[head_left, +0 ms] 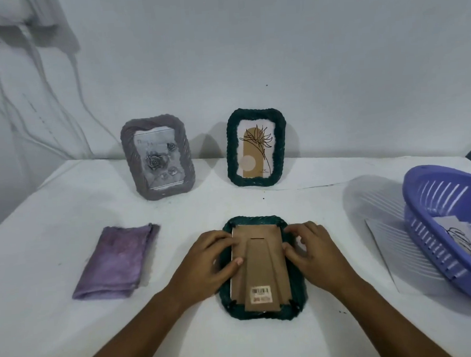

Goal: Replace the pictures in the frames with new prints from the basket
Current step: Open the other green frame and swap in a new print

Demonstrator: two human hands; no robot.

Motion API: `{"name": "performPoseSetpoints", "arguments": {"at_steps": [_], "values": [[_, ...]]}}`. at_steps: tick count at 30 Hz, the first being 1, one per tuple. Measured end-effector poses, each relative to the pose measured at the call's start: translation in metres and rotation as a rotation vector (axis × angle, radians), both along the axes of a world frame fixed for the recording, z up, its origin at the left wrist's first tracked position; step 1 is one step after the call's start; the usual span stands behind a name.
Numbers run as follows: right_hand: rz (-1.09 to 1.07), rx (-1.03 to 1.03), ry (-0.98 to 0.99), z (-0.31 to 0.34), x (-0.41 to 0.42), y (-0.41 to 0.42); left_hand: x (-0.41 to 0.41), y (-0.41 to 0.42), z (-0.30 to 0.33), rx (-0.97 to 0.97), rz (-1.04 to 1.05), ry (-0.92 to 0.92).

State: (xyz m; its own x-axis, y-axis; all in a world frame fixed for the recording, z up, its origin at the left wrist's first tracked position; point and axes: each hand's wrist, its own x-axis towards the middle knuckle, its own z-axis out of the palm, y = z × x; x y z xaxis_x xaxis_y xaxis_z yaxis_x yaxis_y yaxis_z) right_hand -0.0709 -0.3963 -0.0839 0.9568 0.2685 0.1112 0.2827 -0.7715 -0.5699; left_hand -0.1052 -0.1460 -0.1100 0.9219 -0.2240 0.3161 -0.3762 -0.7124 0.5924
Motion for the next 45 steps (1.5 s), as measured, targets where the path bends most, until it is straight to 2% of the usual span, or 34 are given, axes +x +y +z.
{"name": "performPoseSetpoints", "arguments": {"at_steps": [5,9,16,30,39,45], "values": [[0.067,0.011,-0.066,-0.012,0.008,-0.003,0.0,0.0,0.001,-0.012,0.037,-0.01],[0.084,-0.041,-0.09,-0.016,0.011,-0.002,0.009,-0.003,0.001,0.037,0.065,-0.021],[0.099,-0.161,-0.092,-0.019,0.015,-0.001,0.021,-0.005,0.003,-0.008,0.147,0.021],[0.164,-0.322,0.014,-0.008,0.026,0.0,0.019,-0.01,0.006,0.09,0.179,0.122],[0.195,-0.296,0.055,-0.007,0.031,-0.002,0.024,-0.012,0.016,0.171,0.169,0.221],[0.204,-0.267,0.074,-0.008,0.031,-0.003,0.027,-0.013,0.017,0.112,0.192,0.262]]}}
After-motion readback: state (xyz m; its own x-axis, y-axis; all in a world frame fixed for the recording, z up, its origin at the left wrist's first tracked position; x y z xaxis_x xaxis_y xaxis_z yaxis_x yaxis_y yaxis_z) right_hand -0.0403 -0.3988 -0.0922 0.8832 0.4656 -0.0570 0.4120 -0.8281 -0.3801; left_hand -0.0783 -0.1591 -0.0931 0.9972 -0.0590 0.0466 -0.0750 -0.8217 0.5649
